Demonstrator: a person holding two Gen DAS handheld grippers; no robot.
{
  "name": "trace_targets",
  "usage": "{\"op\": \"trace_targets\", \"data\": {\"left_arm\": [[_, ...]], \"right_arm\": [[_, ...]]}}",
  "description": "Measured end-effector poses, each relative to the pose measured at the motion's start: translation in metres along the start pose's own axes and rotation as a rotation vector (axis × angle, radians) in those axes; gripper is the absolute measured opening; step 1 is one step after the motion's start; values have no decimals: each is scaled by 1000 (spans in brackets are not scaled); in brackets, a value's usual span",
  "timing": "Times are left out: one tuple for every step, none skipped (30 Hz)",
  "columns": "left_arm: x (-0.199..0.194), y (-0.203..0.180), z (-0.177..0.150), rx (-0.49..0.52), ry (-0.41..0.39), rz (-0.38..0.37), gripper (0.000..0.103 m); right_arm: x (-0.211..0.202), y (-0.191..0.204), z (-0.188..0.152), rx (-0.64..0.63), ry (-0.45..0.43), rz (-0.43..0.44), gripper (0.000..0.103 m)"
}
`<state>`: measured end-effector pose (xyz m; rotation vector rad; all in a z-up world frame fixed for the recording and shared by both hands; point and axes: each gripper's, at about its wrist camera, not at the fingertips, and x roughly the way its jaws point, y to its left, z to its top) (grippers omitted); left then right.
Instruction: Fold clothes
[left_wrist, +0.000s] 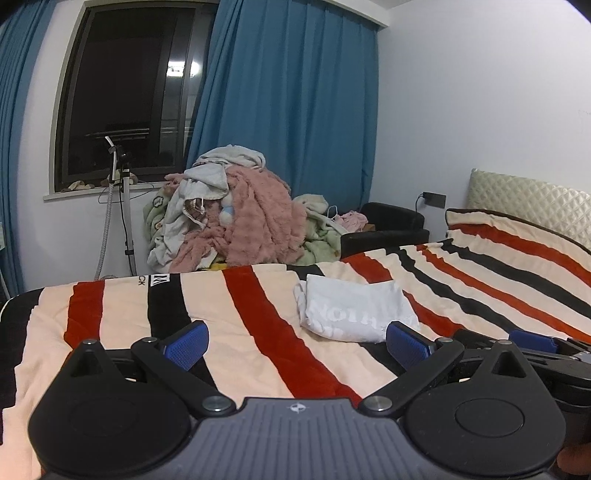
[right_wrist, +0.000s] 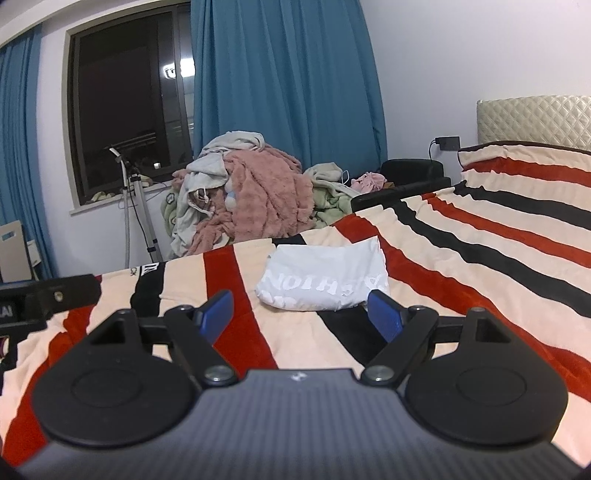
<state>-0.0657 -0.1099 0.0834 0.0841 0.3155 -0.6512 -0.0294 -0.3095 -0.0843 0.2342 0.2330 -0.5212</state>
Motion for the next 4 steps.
{"op": "trace_targets", "data": {"left_arm": [[0,0,0,2,0,2,103],[1,0,-1,4,0,5,103],[1,-1,-1,7,0,5,103],[1,-1,-1,9,0,5,103]], "right_arm": [[0,0,0,0,1,1,82],[0,0,-1,2,2,2,82],[0,-1,-1,4,3,2,82],[1,-1,-1,6,3,4,82]]}}
